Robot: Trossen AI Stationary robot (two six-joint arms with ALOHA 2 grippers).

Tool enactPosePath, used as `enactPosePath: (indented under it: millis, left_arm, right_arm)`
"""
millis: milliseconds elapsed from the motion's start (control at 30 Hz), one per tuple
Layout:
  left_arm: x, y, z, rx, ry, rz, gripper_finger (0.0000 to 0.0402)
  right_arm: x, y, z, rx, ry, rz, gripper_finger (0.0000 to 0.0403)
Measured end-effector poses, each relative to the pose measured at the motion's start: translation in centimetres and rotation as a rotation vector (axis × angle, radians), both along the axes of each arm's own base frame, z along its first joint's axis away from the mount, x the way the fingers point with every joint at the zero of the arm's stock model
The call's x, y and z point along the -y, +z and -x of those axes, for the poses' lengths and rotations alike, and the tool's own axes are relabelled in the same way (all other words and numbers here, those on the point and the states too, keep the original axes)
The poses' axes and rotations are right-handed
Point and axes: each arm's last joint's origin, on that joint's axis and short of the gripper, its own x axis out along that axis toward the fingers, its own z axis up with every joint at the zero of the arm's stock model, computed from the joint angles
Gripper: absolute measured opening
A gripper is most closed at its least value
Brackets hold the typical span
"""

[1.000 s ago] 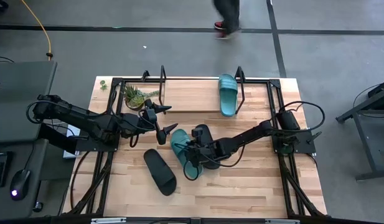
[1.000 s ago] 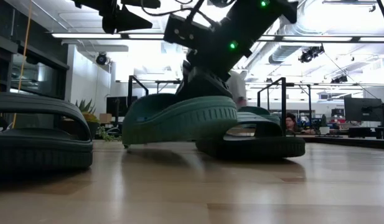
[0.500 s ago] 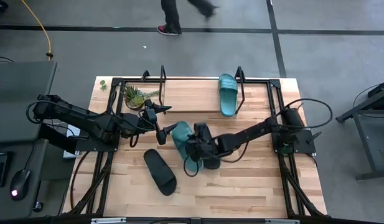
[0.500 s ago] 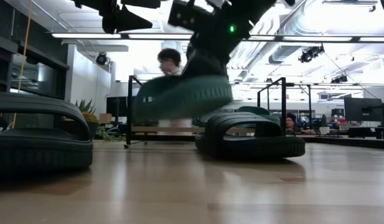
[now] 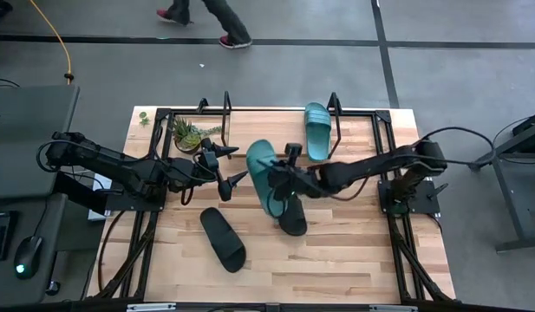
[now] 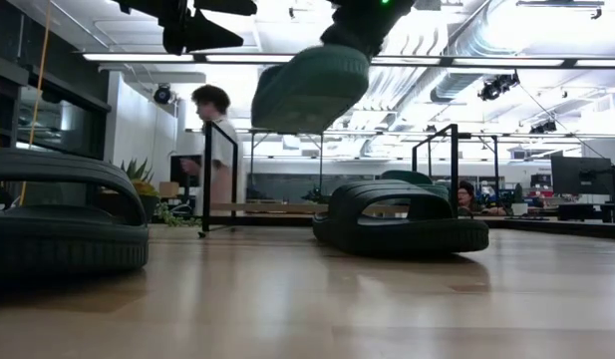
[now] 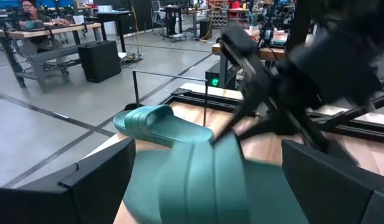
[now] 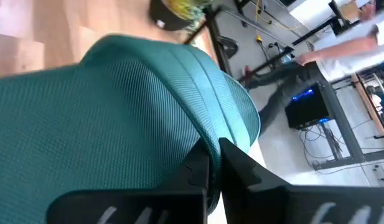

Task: Pick and place slides into the shelf
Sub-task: Put the green slide on the shelf

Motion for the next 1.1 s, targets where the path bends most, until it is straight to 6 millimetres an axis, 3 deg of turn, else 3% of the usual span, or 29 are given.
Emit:
enactPosePath:
  millis: [400, 833, 1100]
  left_arm:
    - [-0.1, 0.3, 0.5, 0.0, 0.013, -0.002, 0.0381]
    - [-0.1, 0.3, 0.5, 0.003, 0.013, 0.0, 0.0381]
    - [-0.1, 0.3, 0.5, 0.003, 0.013, 0.001, 0.0381]
  right_arm:
    - [6.6, 1.9, 5.5, 0.17, -0.139, 0.01, 0.0]
    - [12.4, -0.5, 6.9, 0.245, -0.246, 0.011, 0.0]
    - [14.3, -2.3, 7.8, 0.266, -0.289, 0.005, 0.0]
